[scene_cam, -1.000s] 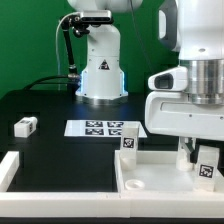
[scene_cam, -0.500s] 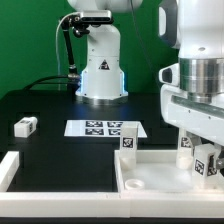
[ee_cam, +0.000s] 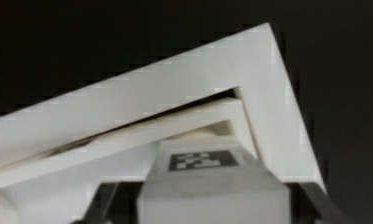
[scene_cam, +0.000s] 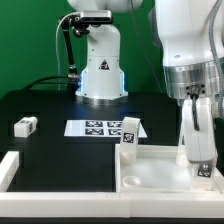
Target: Assemble square table
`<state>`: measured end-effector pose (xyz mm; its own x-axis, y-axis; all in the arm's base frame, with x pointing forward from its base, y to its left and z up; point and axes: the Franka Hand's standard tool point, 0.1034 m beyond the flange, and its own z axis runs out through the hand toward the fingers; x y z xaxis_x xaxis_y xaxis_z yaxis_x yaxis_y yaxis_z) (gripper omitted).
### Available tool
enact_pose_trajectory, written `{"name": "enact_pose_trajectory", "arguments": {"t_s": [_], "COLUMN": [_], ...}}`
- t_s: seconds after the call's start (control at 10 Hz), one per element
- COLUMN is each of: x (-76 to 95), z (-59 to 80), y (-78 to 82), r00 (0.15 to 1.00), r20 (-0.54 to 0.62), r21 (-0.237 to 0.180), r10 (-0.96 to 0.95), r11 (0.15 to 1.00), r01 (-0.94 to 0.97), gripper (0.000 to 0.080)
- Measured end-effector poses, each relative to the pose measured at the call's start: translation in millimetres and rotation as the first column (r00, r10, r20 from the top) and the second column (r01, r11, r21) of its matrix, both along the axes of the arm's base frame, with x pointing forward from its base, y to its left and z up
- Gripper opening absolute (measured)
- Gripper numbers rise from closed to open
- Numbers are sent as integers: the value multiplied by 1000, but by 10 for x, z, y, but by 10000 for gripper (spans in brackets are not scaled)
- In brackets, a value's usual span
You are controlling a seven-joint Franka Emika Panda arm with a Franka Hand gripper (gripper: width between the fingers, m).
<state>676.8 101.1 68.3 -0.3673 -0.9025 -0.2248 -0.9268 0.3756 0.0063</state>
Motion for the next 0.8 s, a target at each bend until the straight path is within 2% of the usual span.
{"name": "enact_pose_trajectory", "arguments": {"t_s": [0.2, 0.3, 0.4, 0.5, 0.6, 0.8], "x": [-2, -3, -6, -65, -156, -223], "z": [-8, -8, 6, 51, 138, 309], "y": [-27, -23, -74, -231, -394, -741], "r00": [1000, 1000, 999, 994, 988, 973], "r20": [0, 0, 21, 47, 56, 83], "r21": [-8, -8, -16, -35, -43, -65], "r10": [1, 2, 49, 100, 144, 213], "r11": [1000, 1000, 999, 995, 989, 976], "r01": [-1, -2, -48, -98, -141, -208], "gripper": [294, 471, 586, 586, 637, 646]}}
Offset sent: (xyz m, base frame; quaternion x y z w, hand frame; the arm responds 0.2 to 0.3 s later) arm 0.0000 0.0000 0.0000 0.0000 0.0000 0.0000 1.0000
